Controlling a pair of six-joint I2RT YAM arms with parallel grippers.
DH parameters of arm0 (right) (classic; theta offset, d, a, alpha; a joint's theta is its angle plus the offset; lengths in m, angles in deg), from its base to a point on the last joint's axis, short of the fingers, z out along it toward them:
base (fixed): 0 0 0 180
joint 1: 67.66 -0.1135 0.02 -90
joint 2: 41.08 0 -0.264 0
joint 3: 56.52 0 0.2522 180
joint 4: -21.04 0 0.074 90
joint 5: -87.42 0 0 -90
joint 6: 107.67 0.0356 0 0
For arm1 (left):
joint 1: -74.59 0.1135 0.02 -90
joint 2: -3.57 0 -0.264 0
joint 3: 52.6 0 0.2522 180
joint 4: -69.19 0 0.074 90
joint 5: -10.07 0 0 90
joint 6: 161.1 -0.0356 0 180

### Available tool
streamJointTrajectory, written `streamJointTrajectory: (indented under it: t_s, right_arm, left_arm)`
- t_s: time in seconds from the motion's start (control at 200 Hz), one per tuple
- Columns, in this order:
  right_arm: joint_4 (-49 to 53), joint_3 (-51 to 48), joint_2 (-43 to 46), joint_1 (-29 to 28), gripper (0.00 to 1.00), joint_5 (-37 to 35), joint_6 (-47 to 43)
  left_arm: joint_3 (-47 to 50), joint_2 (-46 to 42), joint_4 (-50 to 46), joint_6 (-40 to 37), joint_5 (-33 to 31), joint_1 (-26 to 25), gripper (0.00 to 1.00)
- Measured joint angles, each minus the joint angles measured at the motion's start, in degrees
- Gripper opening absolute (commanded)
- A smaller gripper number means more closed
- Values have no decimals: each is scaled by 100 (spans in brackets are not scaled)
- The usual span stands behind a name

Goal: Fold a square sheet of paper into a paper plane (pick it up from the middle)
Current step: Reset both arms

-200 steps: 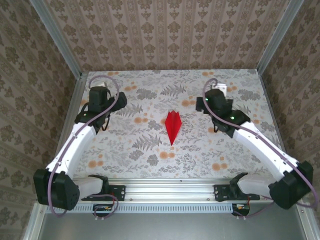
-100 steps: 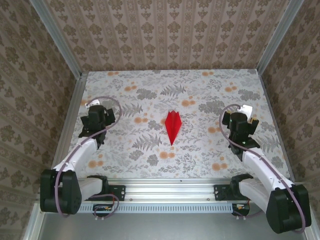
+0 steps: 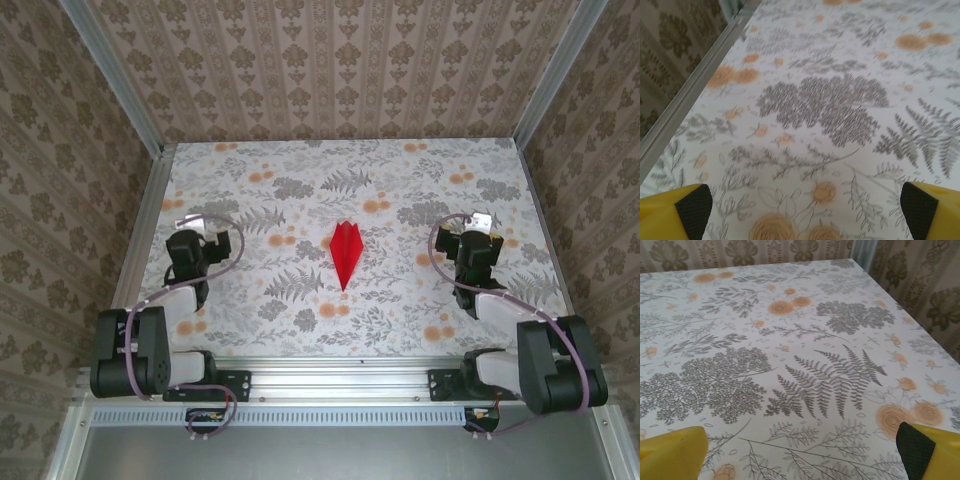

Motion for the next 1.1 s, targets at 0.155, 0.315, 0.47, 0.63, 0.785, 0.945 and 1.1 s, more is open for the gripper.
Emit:
streamJointTrajectory:
  t_s: [0.155,0.315,0.47,0.63,0.785,0.945,1.1]
  right_arm:
    - [-688,-17,-380,131,100,505,-94]
    - [-1252,-13,-789,273,100,960,-83]
    - [-1856,0,-1576,286,100,1246,-85]
    - [-1956,37,-1834,284,100,1360,-87]
    - [-2028,166,-1834,258,100,1360,-87]
    - [-2031,170,-1834,258,100,1360,-90]
    - [-2031,170,-1834,258,100,1360,-90]
  left_arm:
    - [111,260,772,-133,557,149,100]
    - [111,699,1292,-243,970,149,100]
    - [105,1178,1537,-284,1113,149,100]
    - [7,1285,1482,-284,968,116,100]
    - [-229,1287,1375,-334,640,-87,100]
    - [-243,1287,1309,-348,507,-101,100]
    - [-243,1287,1266,-348,479,-101,100]
